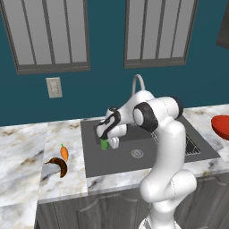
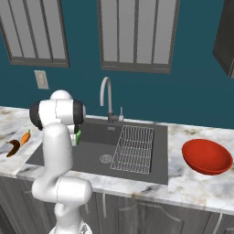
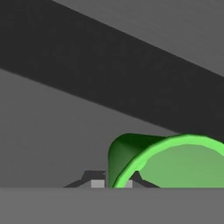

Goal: Remove the carrot and banana from the sink. Then move the bowl and cup from the counter to the sink for washing.

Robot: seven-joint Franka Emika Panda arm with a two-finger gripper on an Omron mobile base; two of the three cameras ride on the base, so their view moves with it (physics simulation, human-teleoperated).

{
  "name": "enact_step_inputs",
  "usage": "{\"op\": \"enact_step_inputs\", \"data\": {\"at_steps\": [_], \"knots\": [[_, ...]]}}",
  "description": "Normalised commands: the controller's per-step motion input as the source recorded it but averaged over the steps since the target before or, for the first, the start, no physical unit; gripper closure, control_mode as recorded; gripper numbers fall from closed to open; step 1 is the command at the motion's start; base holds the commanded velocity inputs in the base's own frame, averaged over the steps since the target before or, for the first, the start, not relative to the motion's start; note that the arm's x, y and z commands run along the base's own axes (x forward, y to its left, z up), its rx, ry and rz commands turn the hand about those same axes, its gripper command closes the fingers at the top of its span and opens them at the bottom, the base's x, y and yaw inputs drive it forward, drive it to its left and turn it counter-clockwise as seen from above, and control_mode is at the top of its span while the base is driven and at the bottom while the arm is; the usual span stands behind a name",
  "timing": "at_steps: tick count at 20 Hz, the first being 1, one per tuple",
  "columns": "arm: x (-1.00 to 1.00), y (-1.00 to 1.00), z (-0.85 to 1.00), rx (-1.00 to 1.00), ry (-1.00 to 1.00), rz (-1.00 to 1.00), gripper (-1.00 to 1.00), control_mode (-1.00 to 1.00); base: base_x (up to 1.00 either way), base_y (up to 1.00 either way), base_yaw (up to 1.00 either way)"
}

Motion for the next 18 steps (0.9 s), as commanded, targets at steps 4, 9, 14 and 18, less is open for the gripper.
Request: {"op": "enact_step_inputs", "data": {"at_steps": [4,9,14,18], "knots": [[0.29,0.09,-0.19,0.00,0.00,0.00,1.00,-1.00,0.00,0.00,0.00],[0.28,0.04,-0.20,0.00,0.00,0.00,1.00,-1.00,0.00,0.00,0.00],[0.28,0.03,-0.21,0.01,0.00,0.00,1.00,-1.00,0.00,0.00,0.00],[0.23,0.07,-0.23,0.00,-0.03,0.00,1.00,-1.00,0.00,0.00,0.00]]}}
